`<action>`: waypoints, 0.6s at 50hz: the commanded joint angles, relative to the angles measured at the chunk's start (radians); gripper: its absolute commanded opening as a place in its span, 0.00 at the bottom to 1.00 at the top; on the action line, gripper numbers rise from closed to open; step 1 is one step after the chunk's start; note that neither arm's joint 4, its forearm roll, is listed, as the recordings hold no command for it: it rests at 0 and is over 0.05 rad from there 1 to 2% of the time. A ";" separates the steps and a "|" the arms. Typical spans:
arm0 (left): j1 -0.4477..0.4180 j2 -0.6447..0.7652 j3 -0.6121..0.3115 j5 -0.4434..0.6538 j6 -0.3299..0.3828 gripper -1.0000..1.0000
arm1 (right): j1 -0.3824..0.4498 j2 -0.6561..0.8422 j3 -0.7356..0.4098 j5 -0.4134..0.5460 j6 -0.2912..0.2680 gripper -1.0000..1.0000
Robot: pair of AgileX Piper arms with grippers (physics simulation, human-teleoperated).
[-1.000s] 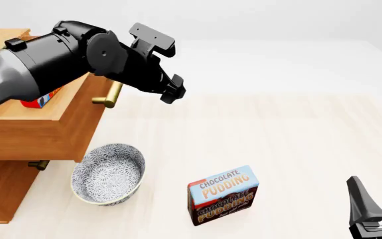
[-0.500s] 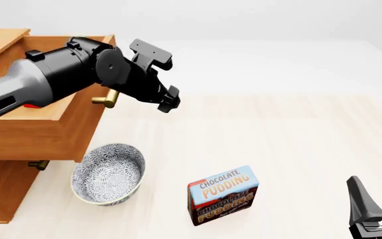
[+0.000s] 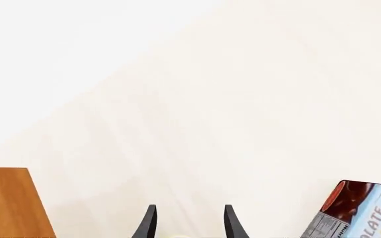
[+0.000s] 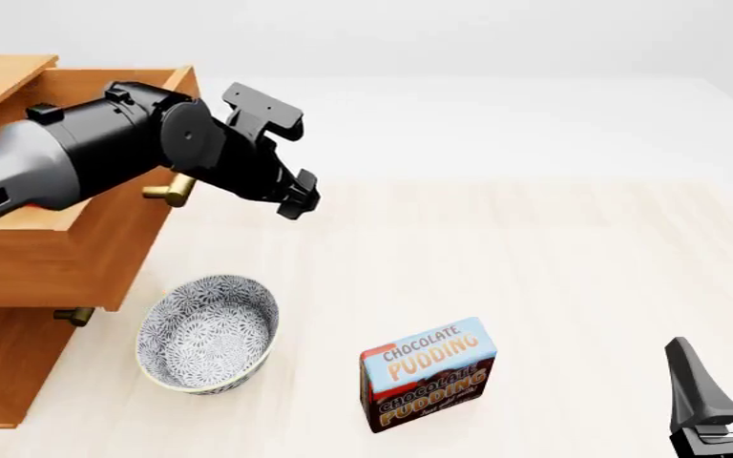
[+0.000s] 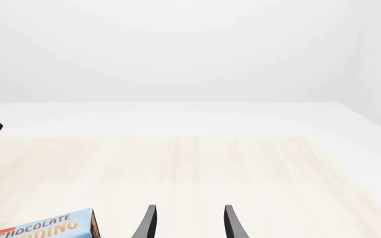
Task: Put the butter at the back in the top drawer of the cabinet and close it.
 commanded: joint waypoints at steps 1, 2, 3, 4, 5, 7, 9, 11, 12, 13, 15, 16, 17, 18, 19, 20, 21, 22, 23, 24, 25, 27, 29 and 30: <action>0.041 -0.016 0.049 -0.013 0.013 1.00 | 0.000 0.000 0.000 0.000 0.000 1.00; 0.047 -0.021 0.058 -0.017 0.018 1.00 | 0.000 0.000 0.000 0.000 0.000 1.00; 0.047 -0.022 0.058 -0.018 0.018 1.00 | 0.000 0.000 0.000 0.000 0.000 1.00; 0.056 -0.030 0.065 -0.019 0.024 1.00 | 0.000 0.000 0.000 0.000 0.000 1.00; 0.059 -0.032 0.066 -0.018 0.024 1.00 | 0.000 0.000 0.000 0.000 0.000 1.00; 0.067 -0.039 0.070 -0.018 0.027 1.00 | 0.000 0.000 0.000 0.000 0.000 1.00; 0.069 -0.040 0.071 -0.017 0.026 1.00 | 0.000 0.000 0.000 0.000 0.000 1.00; 0.076 -0.046 0.076 -0.019 0.028 1.00 | 0.000 0.000 0.000 0.000 0.000 1.00; 0.078 -0.047 0.079 -0.020 0.028 1.00 | 0.000 0.000 0.000 0.000 0.000 1.00; 0.083 -0.051 0.084 -0.022 0.030 1.00 | 0.000 0.000 0.000 0.000 0.000 1.00; 0.088 -0.053 0.087 -0.022 0.030 1.00 | 0.000 0.000 0.000 0.000 0.000 1.00; 0.092 -0.055 0.088 -0.022 0.030 1.00 | 0.000 0.000 0.000 0.000 0.000 1.00; 0.096 -0.057 0.090 -0.023 0.031 1.00 | 0.000 0.000 0.000 0.000 0.000 1.00; 0.097 -0.058 0.090 -0.022 0.030 1.00 | 0.000 0.000 0.000 0.000 0.000 1.00; 0.098 -0.059 0.091 -0.023 0.030 1.00 | 0.000 0.000 0.000 0.000 0.000 1.00; 0.100 -0.059 0.091 -0.023 0.027 1.00 | 0.000 0.000 0.000 0.000 0.000 1.00; 0.100 -0.059 0.091 -0.023 0.027 1.00 | 0.000 0.000 0.000 0.000 0.000 1.00; 0.099 -0.058 0.091 -0.022 0.023 1.00 | 0.000 0.000 0.000 0.000 0.000 1.00; 0.099 -0.057 0.092 -0.023 0.021 1.00 | 0.000 0.000 0.000 0.000 0.000 1.00; 0.100 -0.059 0.095 -0.025 0.020 1.00 | 0.000 0.000 0.000 0.000 0.000 1.00; 0.101 -0.060 0.097 -0.025 0.020 1.00 | 0.000 0.000 0.000 0.000 0.000 1.00; 0.104 -0.062 0.097 -0.025 0.019 1.00 | 0.000 0.000 0.000 0.000 0.000 1.00; 0.107 -0.064 0.095 -0.023 0.015 1.00 | 0.000 0.000 0.000 0.000 0.000 1.00; 0.108 -0.066 0.095 -0.022 0.012 1.00 | 0.000 0.000 0.000 0.000 0.000 1.00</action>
